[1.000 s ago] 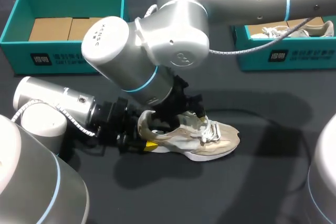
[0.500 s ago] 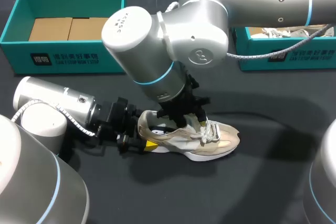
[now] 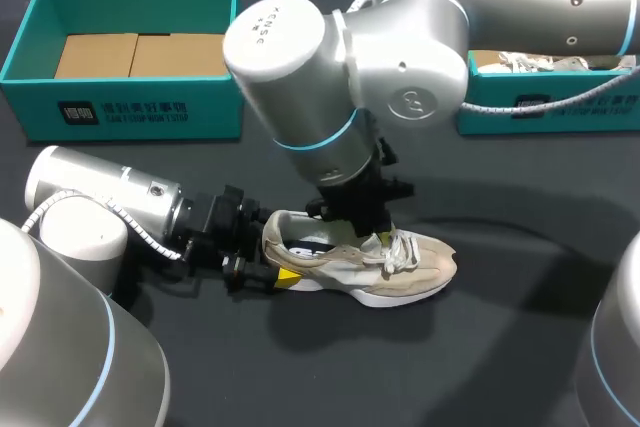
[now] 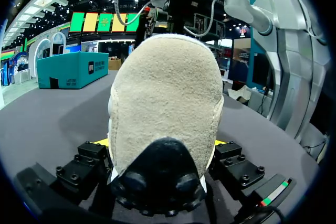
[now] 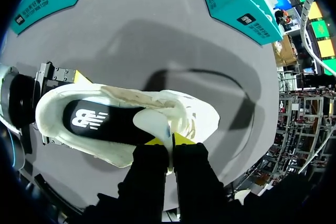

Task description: Take the shoe out of the shoebox, open the shoe tongue, remove and reinsert the insole, then place the shoe into the shoebox

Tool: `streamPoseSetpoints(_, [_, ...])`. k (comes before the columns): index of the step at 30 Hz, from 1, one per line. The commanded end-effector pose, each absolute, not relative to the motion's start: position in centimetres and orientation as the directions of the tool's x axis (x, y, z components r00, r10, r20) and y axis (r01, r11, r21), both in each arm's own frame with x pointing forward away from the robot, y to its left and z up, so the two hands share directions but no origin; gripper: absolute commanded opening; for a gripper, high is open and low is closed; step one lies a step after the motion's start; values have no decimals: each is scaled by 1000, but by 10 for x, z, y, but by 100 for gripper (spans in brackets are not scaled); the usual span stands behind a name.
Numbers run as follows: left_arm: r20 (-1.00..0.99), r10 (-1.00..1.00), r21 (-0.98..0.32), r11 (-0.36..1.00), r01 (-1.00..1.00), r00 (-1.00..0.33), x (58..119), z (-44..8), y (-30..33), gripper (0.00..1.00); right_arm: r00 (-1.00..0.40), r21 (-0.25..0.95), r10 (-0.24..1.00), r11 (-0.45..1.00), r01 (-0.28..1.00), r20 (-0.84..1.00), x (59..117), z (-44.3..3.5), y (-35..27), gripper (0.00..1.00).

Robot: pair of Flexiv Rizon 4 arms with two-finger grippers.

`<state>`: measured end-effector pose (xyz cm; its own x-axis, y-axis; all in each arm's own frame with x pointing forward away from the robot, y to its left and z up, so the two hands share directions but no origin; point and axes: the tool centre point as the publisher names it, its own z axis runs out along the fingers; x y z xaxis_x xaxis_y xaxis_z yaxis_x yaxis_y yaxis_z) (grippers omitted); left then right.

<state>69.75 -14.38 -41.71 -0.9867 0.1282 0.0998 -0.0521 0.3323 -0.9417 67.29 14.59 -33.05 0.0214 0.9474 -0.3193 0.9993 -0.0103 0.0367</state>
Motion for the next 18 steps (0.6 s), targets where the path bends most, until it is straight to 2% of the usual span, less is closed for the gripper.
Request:
streamPoseSetpoints(1, [99, 127, -941, 334, -52, -987, 698, -419, -145, 0, 763, 251, 623, -721, 646, -173, 668, -330, 140, 0])
streamPoseSetpoints(10, [99, 127, -941, 334, -52, -987, 698, -419, -145, 0, 767, 155, 620, -752, 641, -163, 667, -314, 107, 0])
streamPoseSetpoints(18, [99, 127, -941, 334, -52, -987, 698, -419, -145, 0, 767, 155, 620, -752, 641, -163, 667, -314, 107, 0])
